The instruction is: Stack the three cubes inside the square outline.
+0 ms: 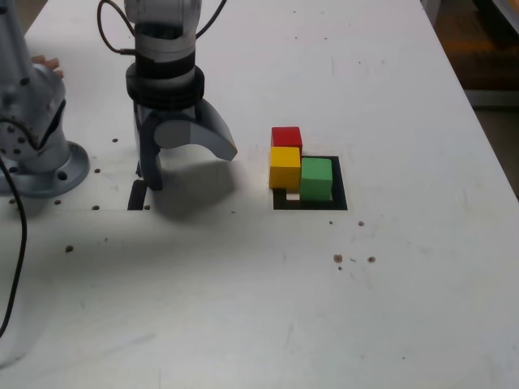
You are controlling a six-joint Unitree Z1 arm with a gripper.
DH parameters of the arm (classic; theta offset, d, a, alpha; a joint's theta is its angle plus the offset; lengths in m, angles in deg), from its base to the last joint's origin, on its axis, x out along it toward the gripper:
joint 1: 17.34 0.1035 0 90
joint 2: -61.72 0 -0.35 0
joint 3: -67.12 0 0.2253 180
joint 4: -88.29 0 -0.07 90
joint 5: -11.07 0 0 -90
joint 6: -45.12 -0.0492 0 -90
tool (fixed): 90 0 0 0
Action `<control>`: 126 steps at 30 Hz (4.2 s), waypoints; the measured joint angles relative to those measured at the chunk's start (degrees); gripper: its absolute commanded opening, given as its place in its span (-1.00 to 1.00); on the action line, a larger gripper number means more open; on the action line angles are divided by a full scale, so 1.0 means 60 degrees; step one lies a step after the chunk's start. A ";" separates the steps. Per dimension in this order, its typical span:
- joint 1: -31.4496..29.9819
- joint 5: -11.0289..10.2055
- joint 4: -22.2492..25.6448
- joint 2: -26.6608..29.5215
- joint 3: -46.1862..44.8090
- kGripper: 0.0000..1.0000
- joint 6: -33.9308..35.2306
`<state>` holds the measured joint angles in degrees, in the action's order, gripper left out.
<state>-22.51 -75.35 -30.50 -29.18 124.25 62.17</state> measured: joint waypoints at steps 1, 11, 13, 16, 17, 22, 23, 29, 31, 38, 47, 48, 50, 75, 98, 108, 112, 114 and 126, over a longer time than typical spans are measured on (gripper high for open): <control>0.0000 0.0007 0.0000 -0.0001 0.0000 0.99 0.0000; 0.0000 0.0053 -0.0001 -0.0088 0.0172 0.99 0.0000; 0.0000 0.0060 0.0000 -0.0088 0.0205 0.99 0.0000; 0.0000 0.0063 0.0085 -0.0086 0.0218 0.99 0.0000; 0.0000 0.0063 0.0146 -0.0079 0.0230 0.99 0.0000; 0.0000 -0.0003 0.0756 0.0157 0.0544 0.99 0.0001; 0.0000 -0.0046 0.0913 0.0218 0.0631 0.99 0.0002; 0.0000 -0.0462 0.1645 0.0521 0.1161 0.99 0.0048; 0.0000 -0.0533 0.1928 0.0556 0.1504 0.99 0.0071; 0.0000 -0.0832 0.3071 0.0582 0.2919 0.98 0.0073; 0.0013 -0.1196 0.4349 -0.0395 0.4670 0.97 -0.0434; 0.0018 -0.1197 0.4408 -0.0591 0.4841 0.97 -0.0544; 0.0048 -0.1197 0.4517 -0.0975 0.5296 0.96 -0.0787; 0.1182 -0.0983 0.4027 -0.3161 0.6415 0.93 -0.3522; 0.1859 -0.0965 0.2952 -0.3650 0.6071 0.79 -0.4187; 0.1860 -0.0850 0.2788 -0.3876 0.6037 0.67 -0.4200; 0.1855 -0.0836 0.2761 -0.3909 0.6031 0.48 -0.4226; 0.1855 -0.0824 0.2748 -0.3925 0.6025 0.30 -0.4243; 0.1753 -0.0567 0.1867 -0.3938 0.5962 -0.46 -0.4630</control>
<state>-11.98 -78.76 -19.29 -52.80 160.02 34.39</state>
